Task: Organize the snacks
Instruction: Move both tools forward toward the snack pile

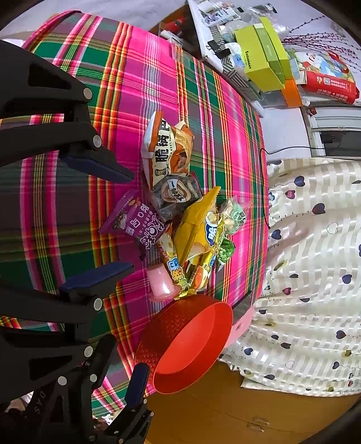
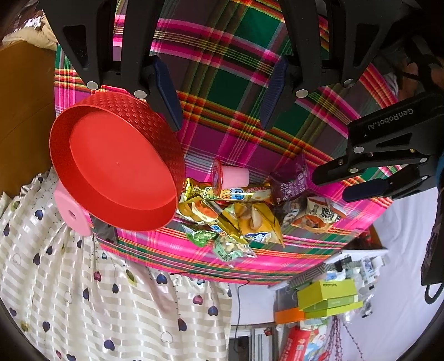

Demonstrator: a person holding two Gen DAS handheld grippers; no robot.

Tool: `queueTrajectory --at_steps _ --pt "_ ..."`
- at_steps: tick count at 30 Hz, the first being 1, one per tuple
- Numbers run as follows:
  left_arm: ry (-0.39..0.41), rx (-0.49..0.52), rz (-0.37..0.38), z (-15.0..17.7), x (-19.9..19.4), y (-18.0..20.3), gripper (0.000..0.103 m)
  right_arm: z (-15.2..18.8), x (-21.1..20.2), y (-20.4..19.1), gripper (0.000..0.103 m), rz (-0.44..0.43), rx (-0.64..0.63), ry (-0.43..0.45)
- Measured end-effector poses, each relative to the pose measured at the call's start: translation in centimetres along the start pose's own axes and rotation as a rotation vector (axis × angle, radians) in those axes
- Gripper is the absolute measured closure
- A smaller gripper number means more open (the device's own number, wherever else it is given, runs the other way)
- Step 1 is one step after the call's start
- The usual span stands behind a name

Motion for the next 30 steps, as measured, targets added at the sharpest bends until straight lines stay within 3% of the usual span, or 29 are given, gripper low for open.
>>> queueTrajectory --at_steps 30 --pt "-0.015 -0.057 0.001 0.1 1.3 -1.8 0.044 -1.1 1.7 0.0 0.046 -0.028 -0.008 -0.001"
Point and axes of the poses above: each gripper's, at about its wrist camera, not at the fingertips, and x roughly the way its jaws point, y to its right, z to its underside, the point moved 8 cm from there along x, roughly the way its jaws point, and after that the axes turned 10 degrees about y, right-handed, at the moved point
